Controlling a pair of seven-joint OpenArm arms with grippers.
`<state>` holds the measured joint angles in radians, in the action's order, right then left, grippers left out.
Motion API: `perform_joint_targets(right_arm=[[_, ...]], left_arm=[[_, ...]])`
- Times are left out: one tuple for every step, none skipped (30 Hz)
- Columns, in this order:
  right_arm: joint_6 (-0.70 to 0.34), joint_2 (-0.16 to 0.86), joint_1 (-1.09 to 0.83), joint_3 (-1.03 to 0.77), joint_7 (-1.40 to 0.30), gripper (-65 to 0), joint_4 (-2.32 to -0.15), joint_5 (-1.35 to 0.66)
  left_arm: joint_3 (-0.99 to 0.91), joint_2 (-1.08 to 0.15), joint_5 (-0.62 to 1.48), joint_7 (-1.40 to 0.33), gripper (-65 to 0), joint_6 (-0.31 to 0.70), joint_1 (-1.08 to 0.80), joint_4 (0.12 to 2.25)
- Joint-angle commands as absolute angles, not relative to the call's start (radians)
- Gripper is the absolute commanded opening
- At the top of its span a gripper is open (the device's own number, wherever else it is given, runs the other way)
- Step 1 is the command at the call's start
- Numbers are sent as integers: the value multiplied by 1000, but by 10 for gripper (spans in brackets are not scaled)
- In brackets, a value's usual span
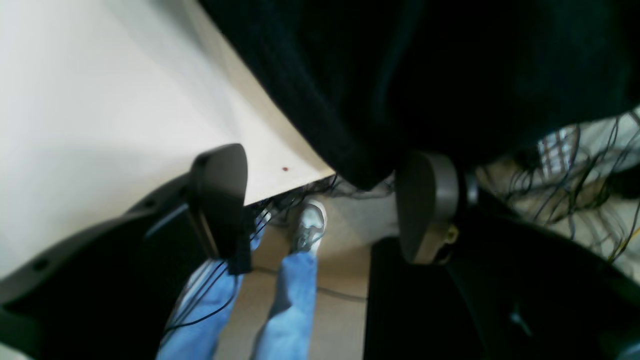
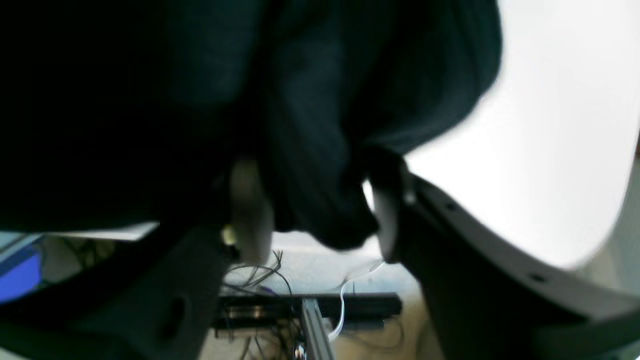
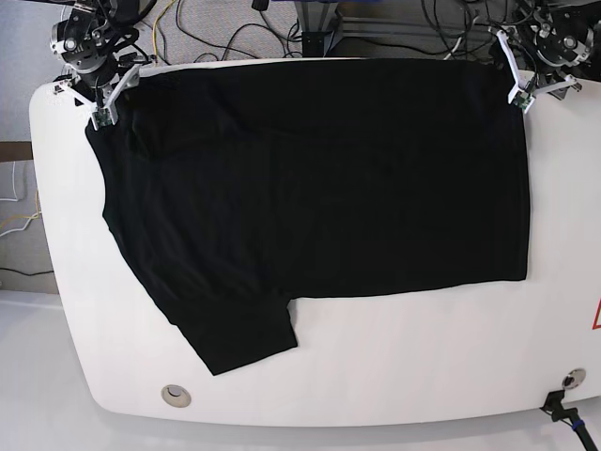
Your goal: Fold the T-shirt properly
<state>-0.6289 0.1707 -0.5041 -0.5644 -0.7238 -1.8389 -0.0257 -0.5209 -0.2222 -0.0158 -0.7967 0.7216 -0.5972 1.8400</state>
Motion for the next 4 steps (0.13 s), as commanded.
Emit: perform_joint_targets(right_arm=[[-631,180,-479,-567,-708,-327,-1893,-41],[-631,183,-461,-565,-708,-327,-1900,-39],[-631,183,-440,-565,-708,-326,-1903,-36],[-631,185,-417,-565,-710,-326,-1906,-35]], left_arm=[[-530,-242,8,-711,-216,679,-492,1868],[-532,-248,8,-711,-216,679,-464,1868],[-529,-266,8,-711,-216,679,-435,1868],[-526,-277,8,-711,-215,679,-407,1867]])
